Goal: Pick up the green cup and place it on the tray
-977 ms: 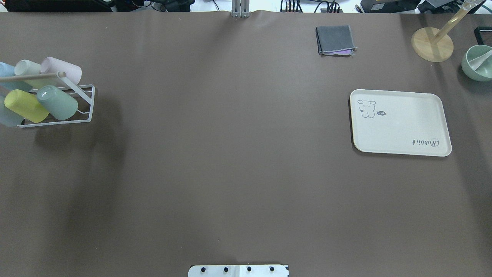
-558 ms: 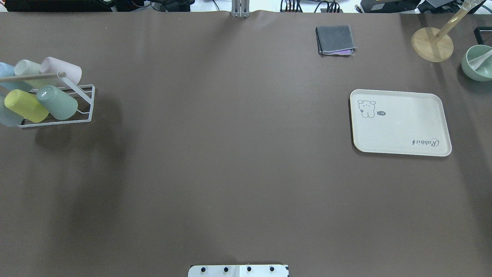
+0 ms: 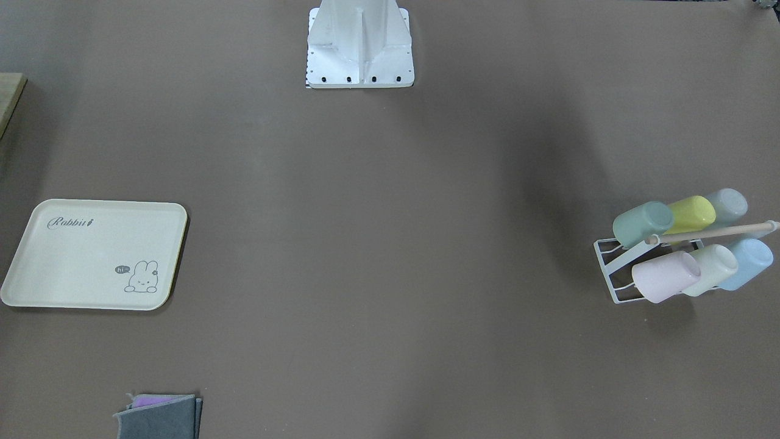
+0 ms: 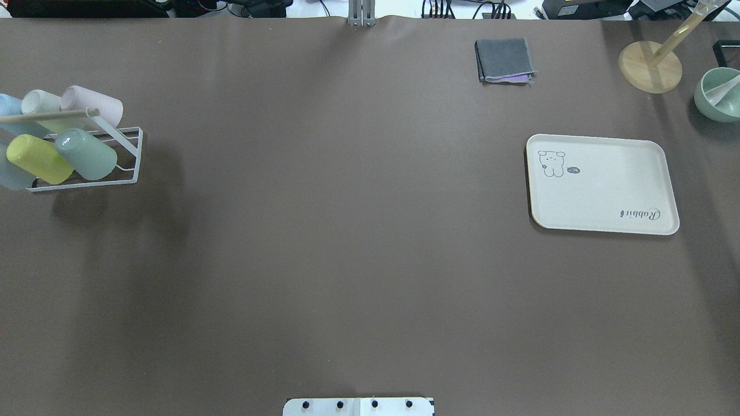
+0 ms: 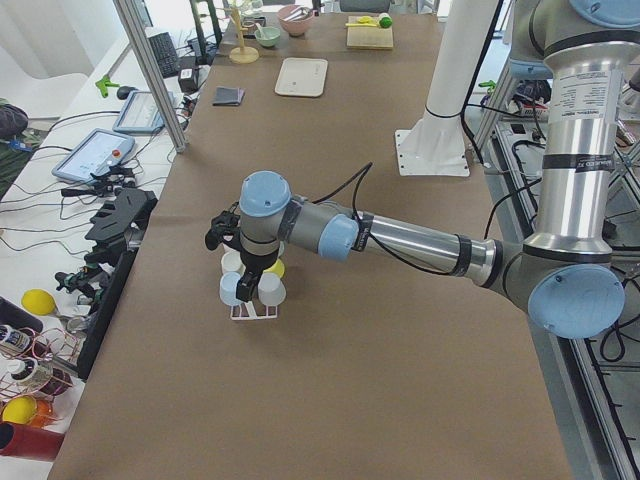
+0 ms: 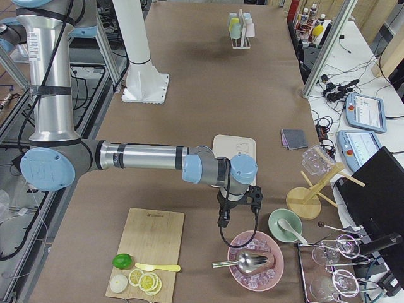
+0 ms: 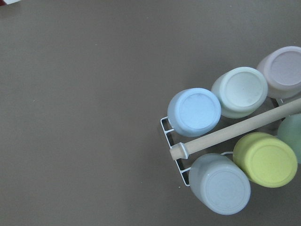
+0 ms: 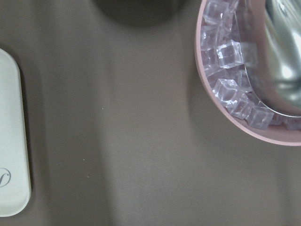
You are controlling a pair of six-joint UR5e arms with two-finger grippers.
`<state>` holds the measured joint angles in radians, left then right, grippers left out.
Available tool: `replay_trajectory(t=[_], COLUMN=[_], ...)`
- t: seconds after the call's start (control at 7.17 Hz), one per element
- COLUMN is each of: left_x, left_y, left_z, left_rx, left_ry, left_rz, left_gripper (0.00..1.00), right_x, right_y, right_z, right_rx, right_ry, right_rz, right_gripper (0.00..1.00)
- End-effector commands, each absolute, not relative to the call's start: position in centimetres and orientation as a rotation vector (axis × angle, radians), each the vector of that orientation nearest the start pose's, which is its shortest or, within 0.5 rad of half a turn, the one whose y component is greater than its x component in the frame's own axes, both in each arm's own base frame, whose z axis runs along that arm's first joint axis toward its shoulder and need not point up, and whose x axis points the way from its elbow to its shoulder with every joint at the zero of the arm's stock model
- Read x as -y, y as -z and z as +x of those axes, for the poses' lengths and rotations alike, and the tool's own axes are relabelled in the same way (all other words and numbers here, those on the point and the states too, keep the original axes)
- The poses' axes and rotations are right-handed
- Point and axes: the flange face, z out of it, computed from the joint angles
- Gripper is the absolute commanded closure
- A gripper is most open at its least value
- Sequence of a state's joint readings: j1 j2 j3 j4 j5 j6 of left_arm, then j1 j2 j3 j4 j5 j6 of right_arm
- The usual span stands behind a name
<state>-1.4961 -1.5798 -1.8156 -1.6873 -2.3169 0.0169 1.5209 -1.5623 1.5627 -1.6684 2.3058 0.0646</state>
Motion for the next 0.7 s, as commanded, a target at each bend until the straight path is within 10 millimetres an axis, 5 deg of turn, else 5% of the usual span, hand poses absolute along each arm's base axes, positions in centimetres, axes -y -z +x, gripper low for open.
replay_trajectory(t=[0.0,0.28,0.56], left_x=[49.2,48.1,47.4], left_y=[-46.7,-43.1,-38.3], left_z=[-0.1,3.5,6.3], left_rx=[-0.673,-0.585,-0.451], left_ry=[-0.284,-0.365,-0.484], left_rz=[0.34,0.341,0.371], left_gripper=[0.02,0.02,0.02], right_x=[49.3,51.3,52.6], right_y=[-66.8,-64.7,-62.9], right_z=[4.2,2.1,-2.3], right_rx=[0.728,0.726,0.721], right_ry=[-0.047,-0.072,-0.166], right_rz=[-0.13,-0.133,-0.139], right_gripper=[0.0,0.0,0.0])
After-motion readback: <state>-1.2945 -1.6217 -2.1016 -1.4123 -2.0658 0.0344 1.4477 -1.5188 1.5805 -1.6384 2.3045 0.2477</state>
